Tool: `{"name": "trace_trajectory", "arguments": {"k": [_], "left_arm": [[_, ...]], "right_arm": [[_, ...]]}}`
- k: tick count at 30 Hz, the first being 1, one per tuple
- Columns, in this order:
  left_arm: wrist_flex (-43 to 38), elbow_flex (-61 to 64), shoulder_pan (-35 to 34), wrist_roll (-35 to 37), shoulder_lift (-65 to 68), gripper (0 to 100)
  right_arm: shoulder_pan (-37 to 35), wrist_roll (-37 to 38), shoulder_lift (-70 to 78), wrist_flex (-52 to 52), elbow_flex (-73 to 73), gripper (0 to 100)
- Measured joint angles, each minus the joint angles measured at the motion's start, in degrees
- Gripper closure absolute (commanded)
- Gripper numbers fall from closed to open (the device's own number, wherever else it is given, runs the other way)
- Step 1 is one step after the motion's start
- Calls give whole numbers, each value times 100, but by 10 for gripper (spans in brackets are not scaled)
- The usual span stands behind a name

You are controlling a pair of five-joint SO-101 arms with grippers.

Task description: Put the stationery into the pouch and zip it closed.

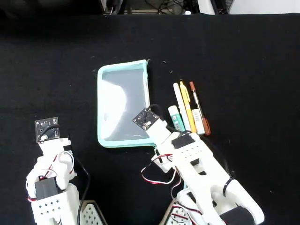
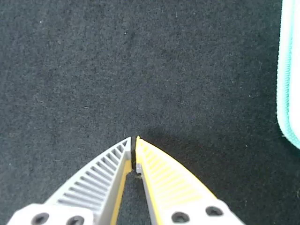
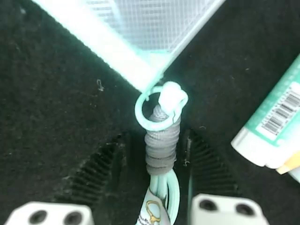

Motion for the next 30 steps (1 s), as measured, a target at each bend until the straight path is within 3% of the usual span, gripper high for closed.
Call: {"name": "trace_trajectory", "arguments": {"k": [17, 23, 30], "left_arm": [[0, 0, 0, 0, 0, 970], [0, 0, 0, 0, 0, 970], [0, 0, 0, 0, 0, 970]], "right_arm": [[0, -185, -9, -26, 0, 811], [26, -185, -18, -352, 97, 988], [26, -475, -44, -519, 114, 986]]}}
